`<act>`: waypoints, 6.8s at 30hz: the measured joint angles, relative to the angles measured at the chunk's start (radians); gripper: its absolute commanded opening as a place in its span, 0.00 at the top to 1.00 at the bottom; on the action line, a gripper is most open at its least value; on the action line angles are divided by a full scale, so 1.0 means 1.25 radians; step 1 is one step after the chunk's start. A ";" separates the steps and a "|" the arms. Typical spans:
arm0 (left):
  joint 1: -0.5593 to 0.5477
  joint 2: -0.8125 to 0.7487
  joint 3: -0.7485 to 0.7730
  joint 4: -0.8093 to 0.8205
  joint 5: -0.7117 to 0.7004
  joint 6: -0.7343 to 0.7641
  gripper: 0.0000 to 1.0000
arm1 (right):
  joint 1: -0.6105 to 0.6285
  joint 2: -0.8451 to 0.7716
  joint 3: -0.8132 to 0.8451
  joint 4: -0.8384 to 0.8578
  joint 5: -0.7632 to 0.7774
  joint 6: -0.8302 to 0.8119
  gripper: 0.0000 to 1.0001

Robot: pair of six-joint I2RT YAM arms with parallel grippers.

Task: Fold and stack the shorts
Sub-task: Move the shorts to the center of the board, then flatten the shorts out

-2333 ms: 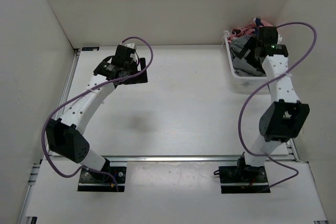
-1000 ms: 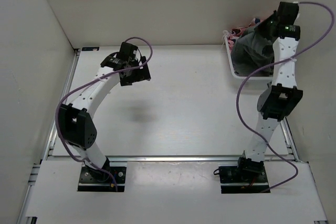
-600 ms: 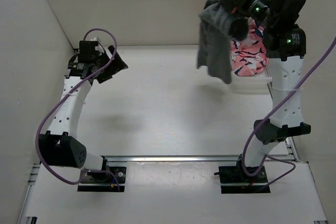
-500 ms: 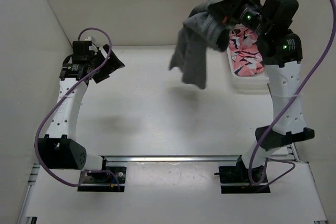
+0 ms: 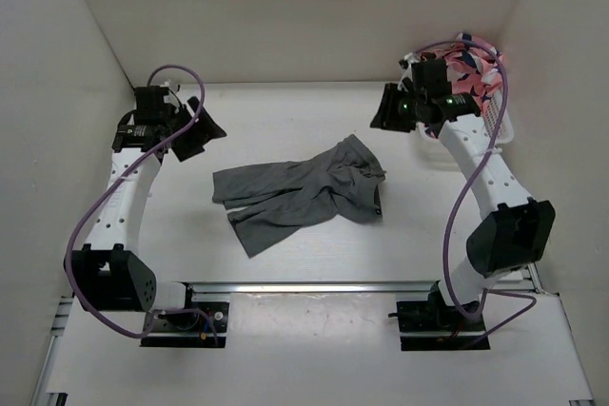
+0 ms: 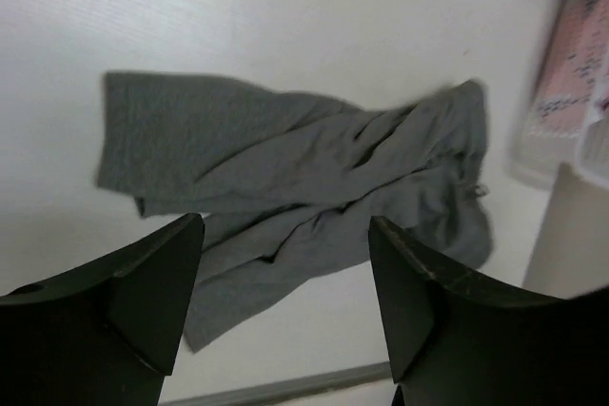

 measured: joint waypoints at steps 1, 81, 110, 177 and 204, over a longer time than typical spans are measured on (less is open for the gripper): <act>-0.004 0.000 -0.027 0.004 -0.002 0.001 0.32 | -0.005 -0.024 -0.053 0.009 0.019 0.001 0.88; 0.074 0.177 0.520 -0.137 -0.039 -0.004 0.90 | 0.116 -0.018 0.197 0.156 0.264 0.165 1.00; 0.073 -0.179 0.678 -0.178 0.001 -0.023 0.90 | 0.196 -0.505 0.029 0.060 0.280 0.097 1.00; -0.503 0.237 -0.340 -0.081 -0.308 -0.220 0.74 | 0.007 -0.237 -0.581 0.050 0.139 0.211 0.36; -0.502 0.214 -0.298 -0.152 -0.395 -0.230 0.36 | 0.008 -0.237 -0.589 0.052 0.151 0.193 0.18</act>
